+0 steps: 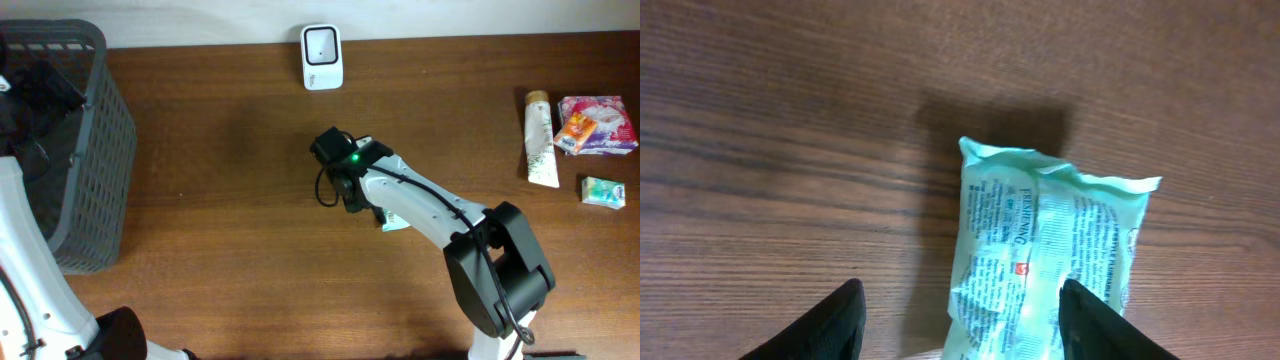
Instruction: Scan the item barcode
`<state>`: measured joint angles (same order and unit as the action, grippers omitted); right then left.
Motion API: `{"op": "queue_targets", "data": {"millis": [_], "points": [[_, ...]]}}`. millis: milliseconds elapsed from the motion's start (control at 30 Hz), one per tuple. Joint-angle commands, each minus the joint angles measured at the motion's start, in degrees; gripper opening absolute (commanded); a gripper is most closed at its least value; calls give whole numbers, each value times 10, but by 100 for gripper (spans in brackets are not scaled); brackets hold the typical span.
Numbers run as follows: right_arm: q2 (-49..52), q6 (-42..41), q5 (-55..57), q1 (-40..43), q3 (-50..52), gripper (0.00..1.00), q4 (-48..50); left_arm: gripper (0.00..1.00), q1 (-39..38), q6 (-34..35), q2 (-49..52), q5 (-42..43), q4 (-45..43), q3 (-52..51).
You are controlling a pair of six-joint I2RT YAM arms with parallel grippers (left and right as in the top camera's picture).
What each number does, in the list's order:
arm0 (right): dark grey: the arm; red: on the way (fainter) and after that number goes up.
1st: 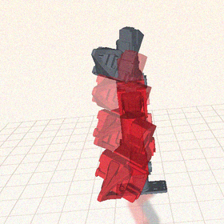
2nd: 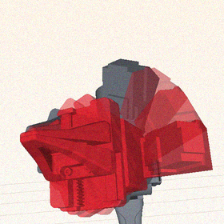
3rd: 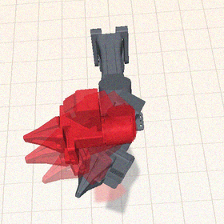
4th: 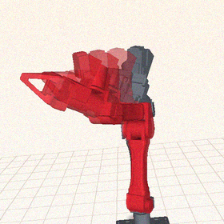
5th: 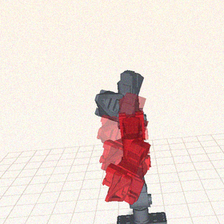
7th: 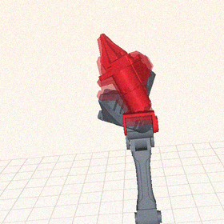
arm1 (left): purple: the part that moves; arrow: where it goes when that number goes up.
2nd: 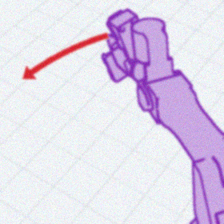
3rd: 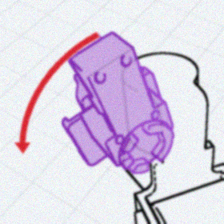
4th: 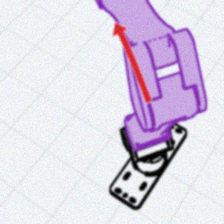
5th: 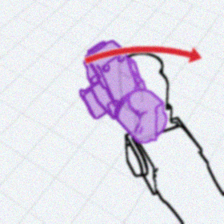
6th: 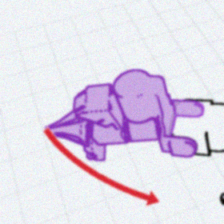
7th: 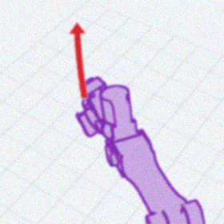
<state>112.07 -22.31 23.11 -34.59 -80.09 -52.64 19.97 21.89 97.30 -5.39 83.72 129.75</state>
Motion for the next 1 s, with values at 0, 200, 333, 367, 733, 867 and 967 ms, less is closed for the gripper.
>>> {"op": "queue_targets", "data": {"millis": [0, 200, 333, 367, 733, 867, 967], "points": [[35, -5, 22, -3, 2, 57, -1, 99, 3, -9, 0, -4, -1, 4], [78, -5, 91, -2, 2, 59, -18, 99, 3, -9, 0, -4, -1, 4], [83, -5, 136, 0, 2, 54, -31, 99, 3, -9, 0, -4, -1, 4], [82, -6, 152, 1, 2, 54, -37, 99, 3, -9, 0, -4, -1, 4], [83, -52, 145, 36, 26, 52, -51, 99, 3, -9, 0, -4, -1, 4], [83, -52, 92, 70, 40, 18, -28, 99, 3, -9, 0, -4, -1, 4], [79, -52, 49, 80, 35, 4, -20, 99, 3, -9, 0, -4, -1, 4]]}}
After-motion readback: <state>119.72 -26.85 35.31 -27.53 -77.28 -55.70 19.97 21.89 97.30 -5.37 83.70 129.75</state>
